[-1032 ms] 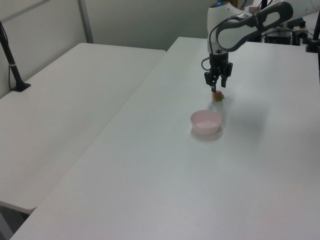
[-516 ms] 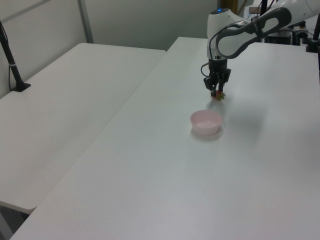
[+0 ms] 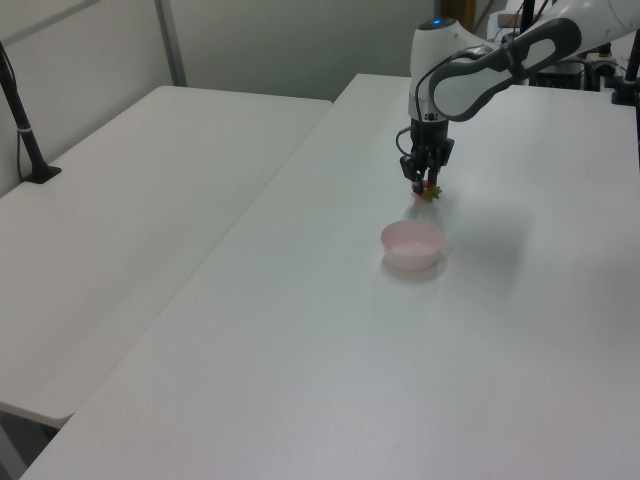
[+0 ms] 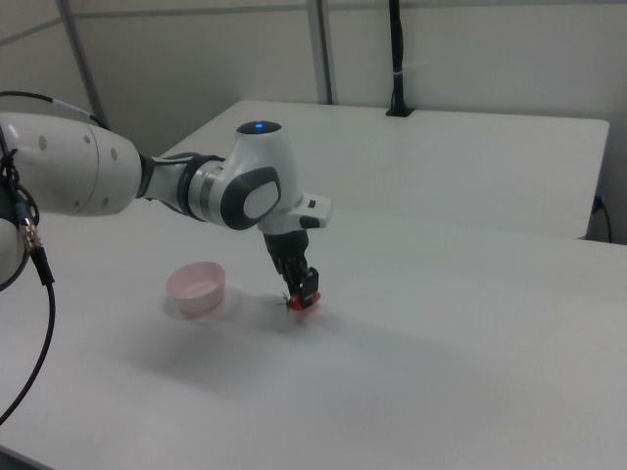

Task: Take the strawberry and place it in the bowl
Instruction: 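Carry the held strawberry over the pink bowl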

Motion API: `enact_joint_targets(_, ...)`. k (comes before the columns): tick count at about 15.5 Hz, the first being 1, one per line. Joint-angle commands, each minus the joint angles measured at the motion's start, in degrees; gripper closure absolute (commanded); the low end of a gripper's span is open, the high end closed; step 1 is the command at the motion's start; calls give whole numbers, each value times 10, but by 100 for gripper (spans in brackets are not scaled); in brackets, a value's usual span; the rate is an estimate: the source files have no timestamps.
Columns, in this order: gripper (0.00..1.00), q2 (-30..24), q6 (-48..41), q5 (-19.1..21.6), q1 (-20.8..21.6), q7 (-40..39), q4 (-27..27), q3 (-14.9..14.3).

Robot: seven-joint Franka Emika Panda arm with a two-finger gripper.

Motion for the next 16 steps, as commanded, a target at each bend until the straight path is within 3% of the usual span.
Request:
enact_joint_targets(1,77,-48,-67,15,20,-17,27,1)
enact_joint_targets(4,75,-78,-101,31,70,-17,37,0)
enact_joint_targets(8,71,-76,-111,30,149,-11,36,-3)
enact_joint_targets(11,68,-68,-110,26,179,8,33,-3)
enact_joint_targets(14,47,-63,-112,22,191,6,23,-3)
enact_joint_targets(15,30,-63,-112,20,196,5,17,-3)
enact_joint_targets(16,2,-63,-114,17,198,7,13,-3)
